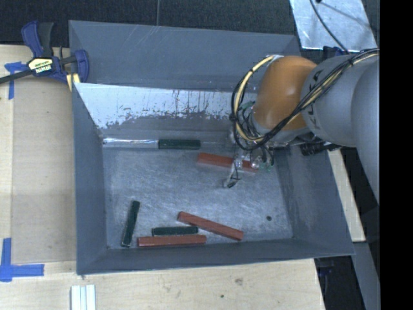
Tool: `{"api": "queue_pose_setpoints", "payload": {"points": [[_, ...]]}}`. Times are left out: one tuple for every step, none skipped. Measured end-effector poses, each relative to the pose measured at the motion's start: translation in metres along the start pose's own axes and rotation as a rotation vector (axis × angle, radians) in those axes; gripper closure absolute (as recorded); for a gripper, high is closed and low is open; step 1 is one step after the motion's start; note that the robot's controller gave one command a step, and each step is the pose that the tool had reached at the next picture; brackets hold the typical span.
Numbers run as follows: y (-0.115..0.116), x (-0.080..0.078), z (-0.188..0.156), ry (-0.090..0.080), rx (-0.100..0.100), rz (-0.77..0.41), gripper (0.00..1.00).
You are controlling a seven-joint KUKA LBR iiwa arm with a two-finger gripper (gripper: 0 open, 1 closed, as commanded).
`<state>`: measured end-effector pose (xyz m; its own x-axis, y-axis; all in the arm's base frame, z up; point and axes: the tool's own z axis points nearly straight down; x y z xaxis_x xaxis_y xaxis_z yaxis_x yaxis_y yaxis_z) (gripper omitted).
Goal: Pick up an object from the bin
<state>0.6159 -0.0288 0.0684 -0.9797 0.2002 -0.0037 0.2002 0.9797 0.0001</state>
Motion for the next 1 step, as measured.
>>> {"api": "queue_pose_setpoints", "payload": {"points": [[0.0001, -0.0004, 0.0000, -0.001, 0.000, -0.002, 0.00]]}}
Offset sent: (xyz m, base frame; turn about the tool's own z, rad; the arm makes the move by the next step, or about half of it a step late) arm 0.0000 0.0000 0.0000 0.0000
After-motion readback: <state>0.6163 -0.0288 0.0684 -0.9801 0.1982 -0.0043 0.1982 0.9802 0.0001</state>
